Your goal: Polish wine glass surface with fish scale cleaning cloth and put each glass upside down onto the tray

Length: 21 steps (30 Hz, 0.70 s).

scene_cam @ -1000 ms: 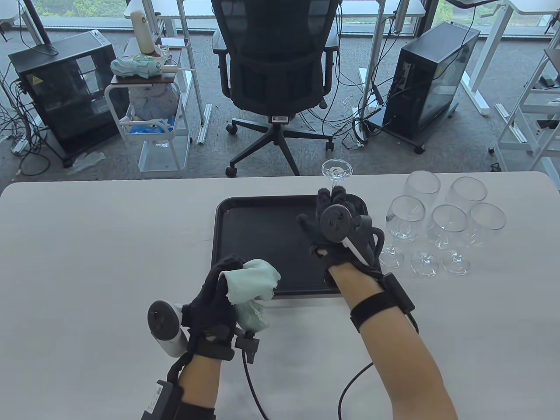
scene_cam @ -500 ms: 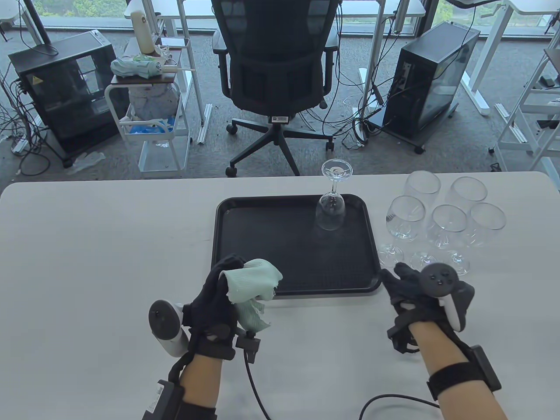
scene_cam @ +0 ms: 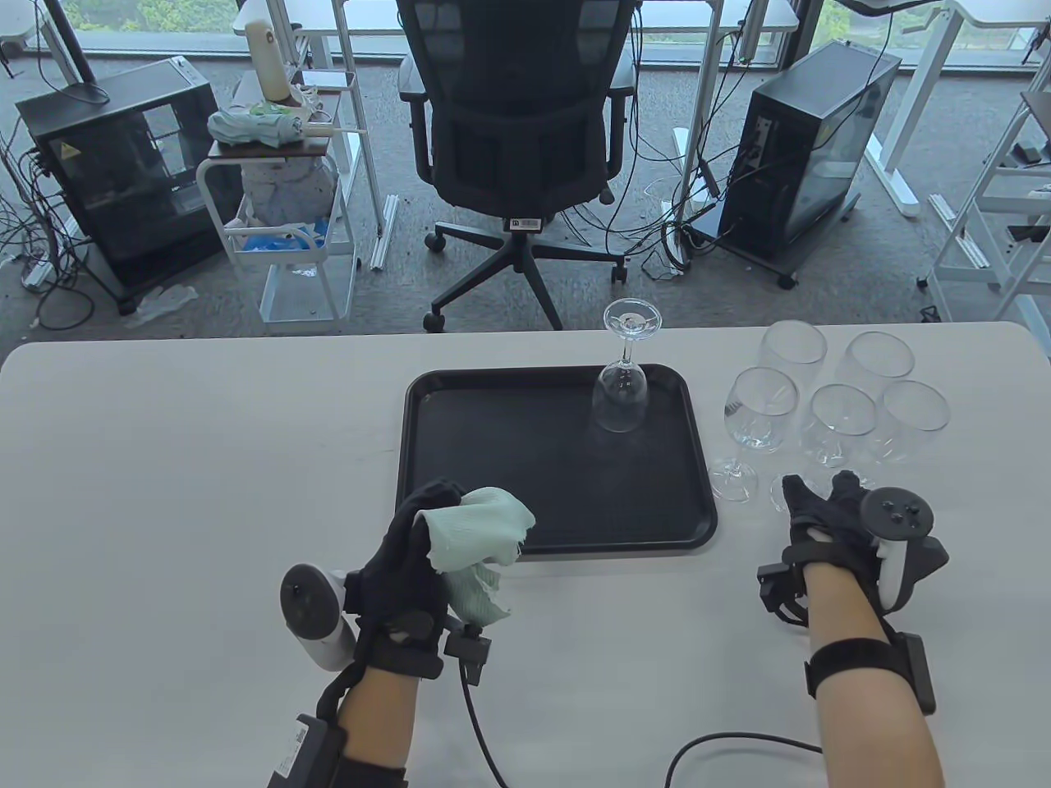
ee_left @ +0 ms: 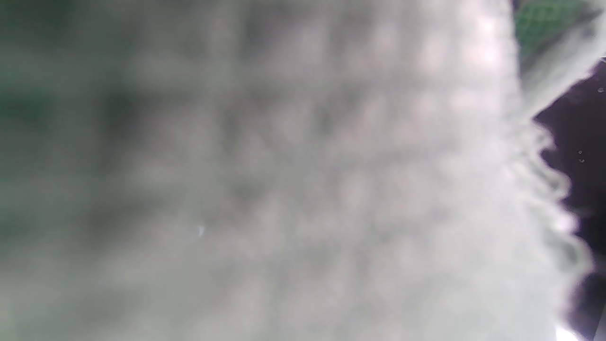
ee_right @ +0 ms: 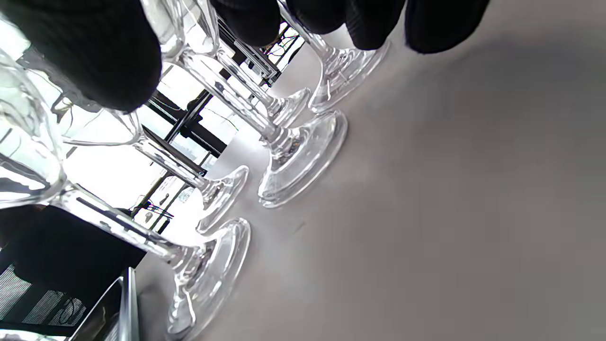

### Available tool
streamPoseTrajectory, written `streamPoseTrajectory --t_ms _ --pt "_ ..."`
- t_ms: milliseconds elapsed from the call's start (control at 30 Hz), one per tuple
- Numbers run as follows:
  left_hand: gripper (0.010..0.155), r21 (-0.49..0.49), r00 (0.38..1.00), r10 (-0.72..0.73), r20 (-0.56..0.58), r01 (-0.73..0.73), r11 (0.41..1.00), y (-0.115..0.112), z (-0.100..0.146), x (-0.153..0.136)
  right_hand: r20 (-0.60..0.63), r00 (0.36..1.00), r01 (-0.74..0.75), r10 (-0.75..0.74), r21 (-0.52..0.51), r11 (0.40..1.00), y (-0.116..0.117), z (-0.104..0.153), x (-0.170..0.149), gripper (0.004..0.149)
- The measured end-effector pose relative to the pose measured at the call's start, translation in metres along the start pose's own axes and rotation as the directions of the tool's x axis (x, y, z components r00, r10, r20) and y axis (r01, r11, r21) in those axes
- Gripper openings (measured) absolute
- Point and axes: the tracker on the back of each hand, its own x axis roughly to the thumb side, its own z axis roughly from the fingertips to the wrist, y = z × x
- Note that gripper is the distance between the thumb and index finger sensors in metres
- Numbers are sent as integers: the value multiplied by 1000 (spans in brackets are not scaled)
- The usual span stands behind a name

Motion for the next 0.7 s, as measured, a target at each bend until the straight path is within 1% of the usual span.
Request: streamPoseTrajectory --t_ms 167,367,700 --pt "52 -3 1000 -8 -9 8 1000 0 1 -2 -78 997 10 -12 -26 1000 9 -10 5 80" --pt "52 -3 1000 -12 -15 12 1000 0 1 -2 -120 992 19 -25 -54 998 13 -18 9 72" --pt "52 8 1000 -4 -19 4 1000 1 1 -3 -121 992 6 -16 -81 997 16 -19 8 56"
